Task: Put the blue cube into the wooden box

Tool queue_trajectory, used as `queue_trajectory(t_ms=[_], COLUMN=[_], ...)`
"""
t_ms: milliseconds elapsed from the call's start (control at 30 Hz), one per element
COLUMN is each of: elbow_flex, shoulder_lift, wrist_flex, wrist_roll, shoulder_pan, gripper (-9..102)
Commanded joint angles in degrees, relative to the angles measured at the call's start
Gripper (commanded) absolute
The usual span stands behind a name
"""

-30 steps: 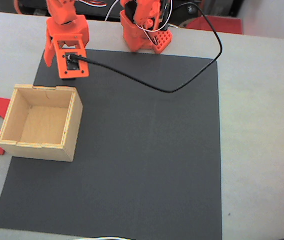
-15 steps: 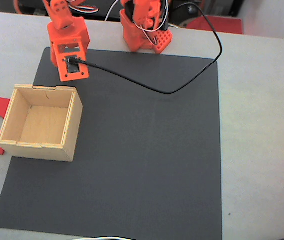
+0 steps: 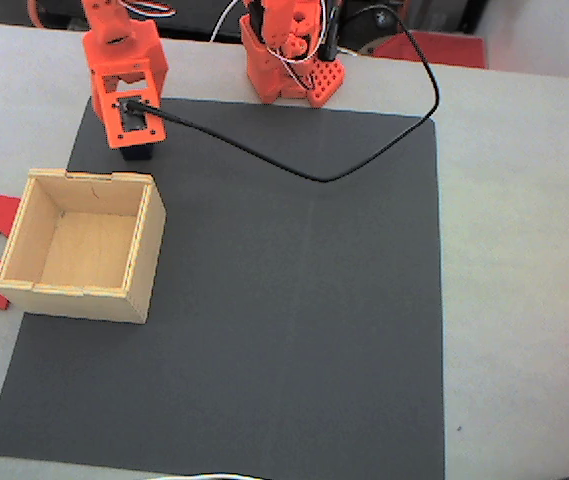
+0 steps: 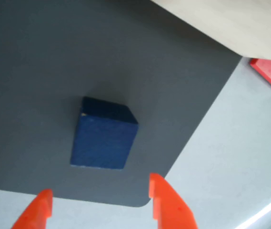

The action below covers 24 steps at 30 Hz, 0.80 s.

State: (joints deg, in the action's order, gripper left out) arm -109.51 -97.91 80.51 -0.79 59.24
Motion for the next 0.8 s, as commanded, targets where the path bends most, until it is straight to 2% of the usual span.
queue_trajectory(t_ms=[0,367,767], elbow_flex=[6.7,12.0,11.6], shoulder_lift=[2.5,9.2,9.2], wrist_flex=[0.4,0.0,1.8], wrist_roll=[1.7,3.1,2.9], shoulder_pan=[-0.1,-2.1,-10.5], gripper=[25,25,25])
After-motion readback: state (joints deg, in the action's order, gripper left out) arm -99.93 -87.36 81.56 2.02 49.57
